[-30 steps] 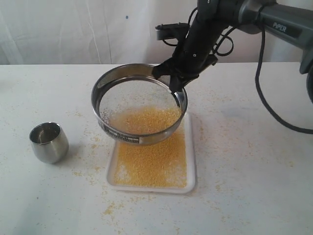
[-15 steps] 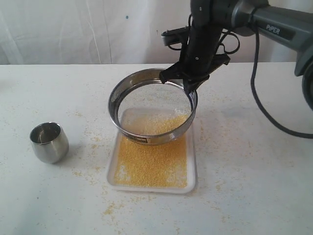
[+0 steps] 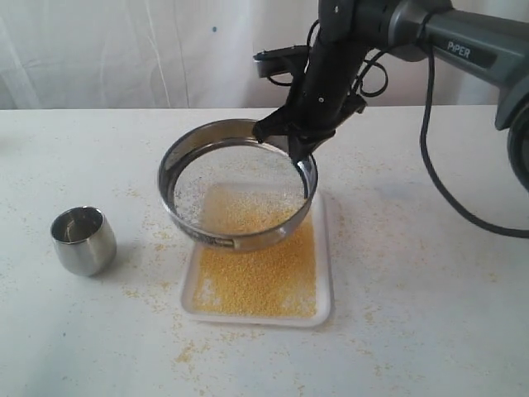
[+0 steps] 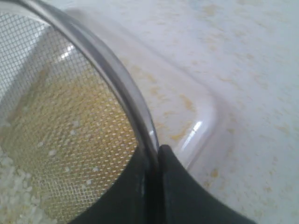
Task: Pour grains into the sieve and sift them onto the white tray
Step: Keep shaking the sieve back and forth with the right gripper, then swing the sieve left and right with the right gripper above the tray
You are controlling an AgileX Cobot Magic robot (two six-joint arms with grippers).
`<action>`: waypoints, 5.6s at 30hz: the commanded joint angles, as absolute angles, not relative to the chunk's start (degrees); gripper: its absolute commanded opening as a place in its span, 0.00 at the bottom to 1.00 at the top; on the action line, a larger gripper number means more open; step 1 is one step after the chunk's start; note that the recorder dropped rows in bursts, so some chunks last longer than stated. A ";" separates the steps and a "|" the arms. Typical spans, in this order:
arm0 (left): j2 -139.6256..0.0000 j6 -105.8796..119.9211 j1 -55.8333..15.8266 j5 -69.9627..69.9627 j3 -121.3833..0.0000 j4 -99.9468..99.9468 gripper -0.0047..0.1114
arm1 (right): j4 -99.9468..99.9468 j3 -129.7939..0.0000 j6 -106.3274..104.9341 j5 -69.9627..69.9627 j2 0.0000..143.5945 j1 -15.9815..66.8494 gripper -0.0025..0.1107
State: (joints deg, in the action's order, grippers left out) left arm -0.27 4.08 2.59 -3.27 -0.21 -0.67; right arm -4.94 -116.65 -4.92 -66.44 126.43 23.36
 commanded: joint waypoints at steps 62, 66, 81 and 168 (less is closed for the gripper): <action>0.00 4.28 2.71 -3.05 0.00 -1.46 0.04 | -9.08 -116.15 -10.95 -68.00 126.53 19.41 0.02; 0.00 4.28 2.71 -3.05 0.00 -1.46 0.04 | -19.70 -116.15 -23.87 -69.96 126.31 19.59 0.02; 0.00 4.28 2.71 -3.05 0.00 -1.46 0.04 | -14.62 -115.55 -18.04 -69.96 125.61 20.22 0.02; 0.00 4.28 2.71 -3.05 0.00 -1.46 0.04 | 3.89 -110.71 4.70 -60.27 122.12 19.00 0.02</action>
